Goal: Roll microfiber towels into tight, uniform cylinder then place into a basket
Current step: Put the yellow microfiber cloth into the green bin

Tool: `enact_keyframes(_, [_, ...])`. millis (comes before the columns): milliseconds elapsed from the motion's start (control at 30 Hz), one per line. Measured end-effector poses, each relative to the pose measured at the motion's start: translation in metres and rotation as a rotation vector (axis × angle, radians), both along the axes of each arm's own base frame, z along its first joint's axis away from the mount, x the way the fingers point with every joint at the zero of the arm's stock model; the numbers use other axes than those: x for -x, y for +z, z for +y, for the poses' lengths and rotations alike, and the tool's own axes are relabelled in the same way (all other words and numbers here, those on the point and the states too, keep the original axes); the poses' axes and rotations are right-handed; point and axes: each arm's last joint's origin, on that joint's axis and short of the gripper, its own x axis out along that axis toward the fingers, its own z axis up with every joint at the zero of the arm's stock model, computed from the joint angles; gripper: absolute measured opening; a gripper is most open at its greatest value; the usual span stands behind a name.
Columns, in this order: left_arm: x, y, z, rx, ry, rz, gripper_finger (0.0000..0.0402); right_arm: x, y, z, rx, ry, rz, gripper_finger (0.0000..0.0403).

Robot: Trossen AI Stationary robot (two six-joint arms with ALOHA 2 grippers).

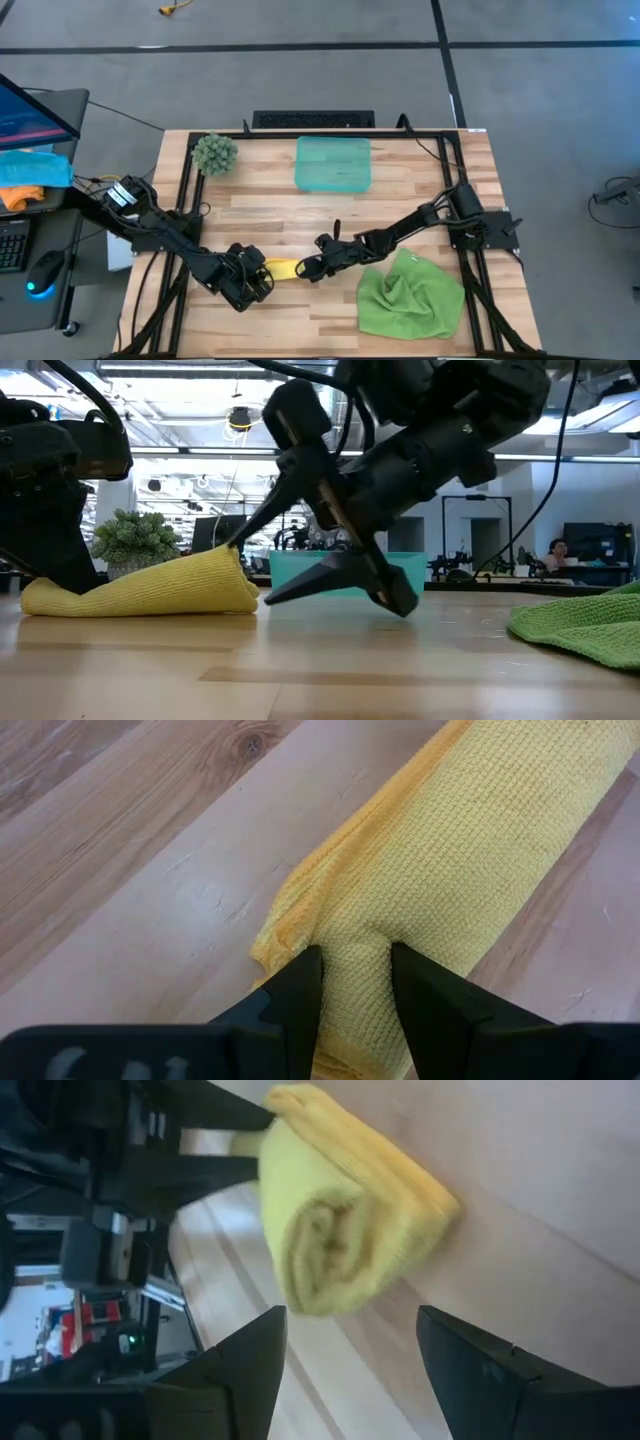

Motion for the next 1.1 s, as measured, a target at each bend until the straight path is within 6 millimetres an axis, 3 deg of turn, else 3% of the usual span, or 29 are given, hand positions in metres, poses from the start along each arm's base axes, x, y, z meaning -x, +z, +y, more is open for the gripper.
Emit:
enact_keyframes(800, [-0.001,0.000,-0.001,0.040,0.063,-0.030,0.0118,-0.007,-0.001,-0.006,0.038,-0.078,-0.028,0.0249])
enact_keyframes(1100, [-0.015,0.002,0.007,0.057,0.058,-0.070,0.0118,-0.008,-0.002,-0.010,0.039,-0.088,-0.023,0.0249])
